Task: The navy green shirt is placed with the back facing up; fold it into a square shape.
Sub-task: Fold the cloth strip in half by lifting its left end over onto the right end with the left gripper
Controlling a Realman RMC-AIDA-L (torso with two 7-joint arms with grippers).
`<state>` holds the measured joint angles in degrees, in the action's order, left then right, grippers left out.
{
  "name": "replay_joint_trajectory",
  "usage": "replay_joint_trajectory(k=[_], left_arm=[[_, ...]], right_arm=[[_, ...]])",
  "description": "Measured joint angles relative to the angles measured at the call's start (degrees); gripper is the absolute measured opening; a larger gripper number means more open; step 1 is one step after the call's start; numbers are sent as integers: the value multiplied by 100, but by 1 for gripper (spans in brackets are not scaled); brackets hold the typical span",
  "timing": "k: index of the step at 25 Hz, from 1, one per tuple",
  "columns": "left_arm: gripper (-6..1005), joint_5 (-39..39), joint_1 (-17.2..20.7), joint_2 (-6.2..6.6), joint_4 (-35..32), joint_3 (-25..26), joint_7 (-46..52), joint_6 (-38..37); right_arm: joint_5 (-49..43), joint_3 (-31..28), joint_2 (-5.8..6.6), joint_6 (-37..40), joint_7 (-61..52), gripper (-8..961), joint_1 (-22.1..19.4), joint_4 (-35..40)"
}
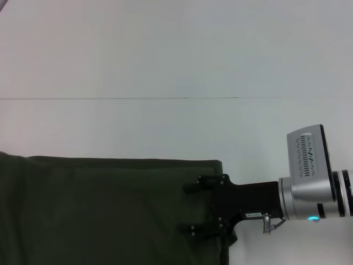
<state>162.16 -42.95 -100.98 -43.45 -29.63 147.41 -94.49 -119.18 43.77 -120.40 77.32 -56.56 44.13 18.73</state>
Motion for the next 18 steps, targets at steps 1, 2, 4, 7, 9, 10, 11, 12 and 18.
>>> replay_joint_trajectory(k=[1, 2, 4, 7, 9, 10, 11, 12, 18], left_arm=[[152, -38, -73, -14, 0, 103, 21, -179], [151, -90, -151, -32, 3, 227, 59, -366], [151, -226, -285, -63, 48, 409, 168, -660], [151, -688, -475, -147, 166, 511, 411, -1004], [151, -1026, -573, -289, 204, 505, 572, -1153], [151, -1131, -625, -379, 206, 503, 646, -1175], [150, -1219, -662, -460, 210, 503, 715, -1190], [150, -1306, -693, -565, 225, 507, 797, -1179], [150, -2077, -712, -1084, 865, 522, 993, -484]], right_arm=[[0, 0, 0, -14, 2, 906, -13, 10], [0, 0, 0, -19, 4, 906, -27, 14], [0, -4, 1, -24, 8, 906, -71, 22], [0, -35, 12, -29, 16, 905, -209, 81], [0, -57, 13, -28, 19, 905, -322, 158], [2, -67, 14, -25, 20, 905, -390, 200], [21, -72, 15, -18, 20, 905, -449, 239], [47, -76, 15, -11, 21, 905, -502, 267], [221, -82, 17, 23, 22, 906, -739, 354]])
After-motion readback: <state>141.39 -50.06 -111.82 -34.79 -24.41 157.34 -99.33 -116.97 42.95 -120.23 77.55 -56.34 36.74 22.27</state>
